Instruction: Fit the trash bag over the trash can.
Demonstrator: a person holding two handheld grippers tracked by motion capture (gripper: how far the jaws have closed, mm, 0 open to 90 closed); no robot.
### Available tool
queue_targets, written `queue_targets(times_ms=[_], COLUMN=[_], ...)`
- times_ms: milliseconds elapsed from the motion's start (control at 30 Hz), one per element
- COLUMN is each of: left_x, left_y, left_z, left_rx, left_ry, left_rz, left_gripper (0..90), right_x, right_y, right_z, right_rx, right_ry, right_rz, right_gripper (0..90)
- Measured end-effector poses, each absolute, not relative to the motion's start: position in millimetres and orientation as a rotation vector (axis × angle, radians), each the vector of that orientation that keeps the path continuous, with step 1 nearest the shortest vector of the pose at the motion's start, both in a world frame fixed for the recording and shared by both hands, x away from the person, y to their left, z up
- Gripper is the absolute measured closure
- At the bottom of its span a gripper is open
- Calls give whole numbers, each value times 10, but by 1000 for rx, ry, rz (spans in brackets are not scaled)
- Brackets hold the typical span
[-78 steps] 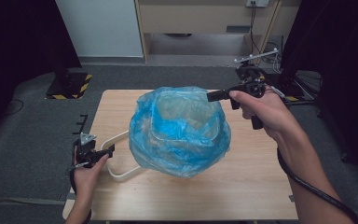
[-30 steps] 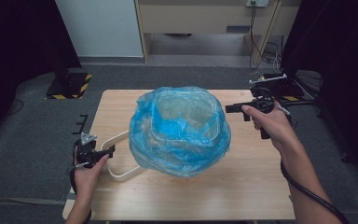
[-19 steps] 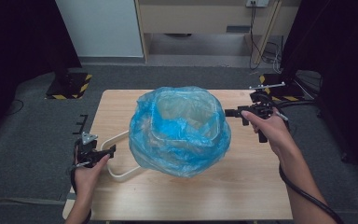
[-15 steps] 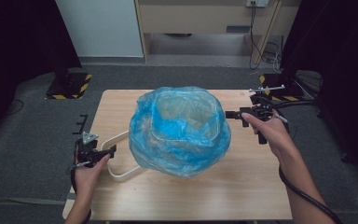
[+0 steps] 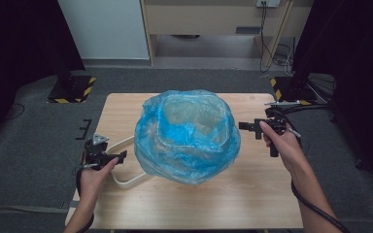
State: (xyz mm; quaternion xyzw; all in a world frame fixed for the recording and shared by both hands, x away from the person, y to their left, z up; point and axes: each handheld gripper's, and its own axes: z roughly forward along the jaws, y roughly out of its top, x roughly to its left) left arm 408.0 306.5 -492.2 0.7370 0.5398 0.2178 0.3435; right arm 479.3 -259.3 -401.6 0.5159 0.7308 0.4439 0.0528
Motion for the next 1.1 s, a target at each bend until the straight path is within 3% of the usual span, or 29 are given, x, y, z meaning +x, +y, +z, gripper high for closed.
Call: queue_targets(times_ms=[1100], left_x=[4370], left_y=[3059], left_z=[-4727], left_rx=[1985], left_ry=[1373], left_rz=[619], left_gripper=[63], right_x=[4652], right_y=[-2743], right_z=[-4859], right_rx=[1680], right_ry=[2222], right_rz=[1313], right_gripper=[91])
